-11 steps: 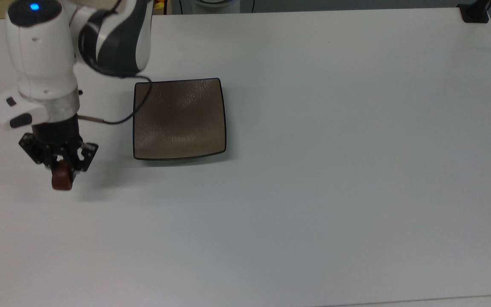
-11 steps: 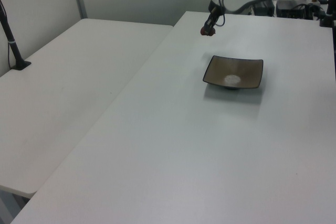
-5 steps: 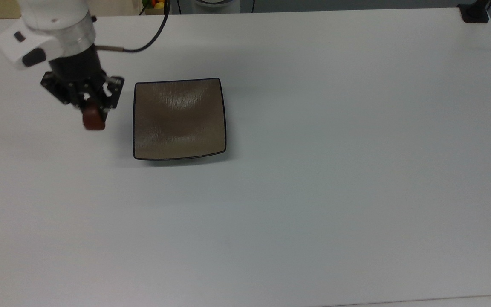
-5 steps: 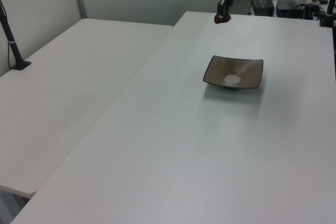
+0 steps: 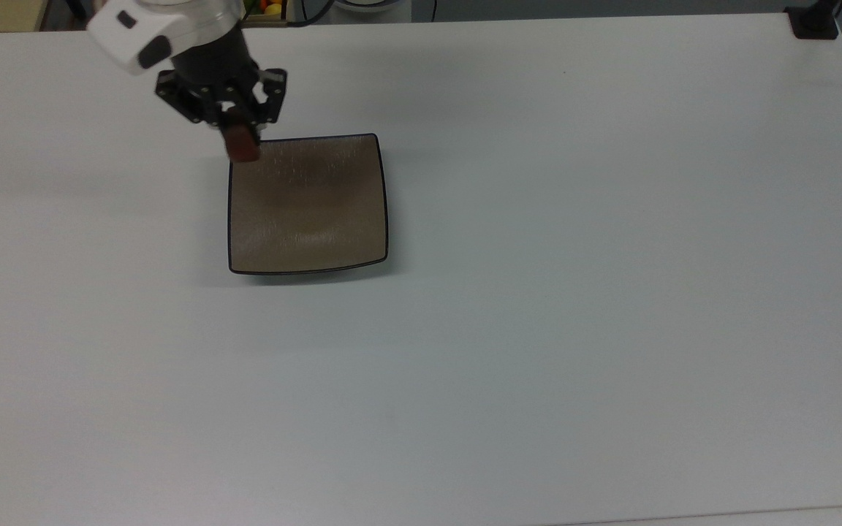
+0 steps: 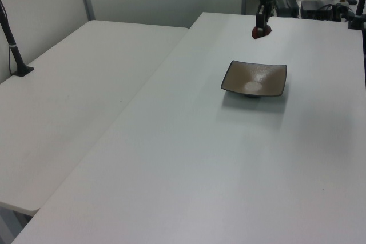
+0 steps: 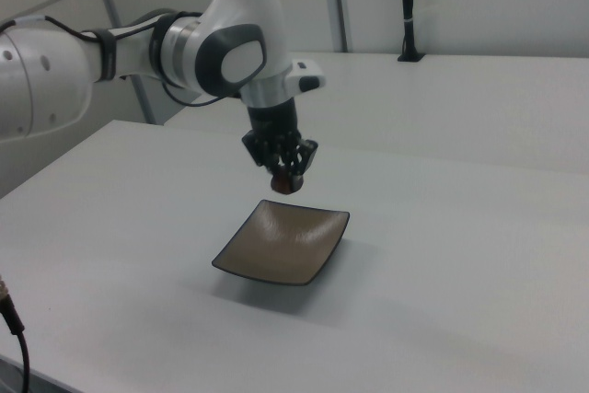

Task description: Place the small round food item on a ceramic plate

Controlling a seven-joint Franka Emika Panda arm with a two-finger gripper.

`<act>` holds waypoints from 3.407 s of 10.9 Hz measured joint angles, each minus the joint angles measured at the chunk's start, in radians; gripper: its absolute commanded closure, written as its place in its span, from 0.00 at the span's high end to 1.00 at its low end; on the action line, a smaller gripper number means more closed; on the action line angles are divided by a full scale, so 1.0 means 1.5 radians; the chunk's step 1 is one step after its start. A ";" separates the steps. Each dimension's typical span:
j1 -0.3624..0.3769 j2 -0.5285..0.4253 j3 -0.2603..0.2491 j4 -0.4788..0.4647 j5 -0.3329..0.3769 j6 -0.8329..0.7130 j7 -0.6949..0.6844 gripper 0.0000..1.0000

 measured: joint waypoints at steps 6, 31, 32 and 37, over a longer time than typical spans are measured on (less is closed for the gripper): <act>0.032 -0.045 0.005 -0.191 0.002 0.130 0.000 0.31; 0.060 -0.023 0.009 -0.042 0.002 0.107 0.058 1.00; 0.059 -0.032 0.007 0.012 0.002 0.019 0.060 1.00; 0.059 -0.098 0.005 0.101 0.039 -0.145 0.061 1.00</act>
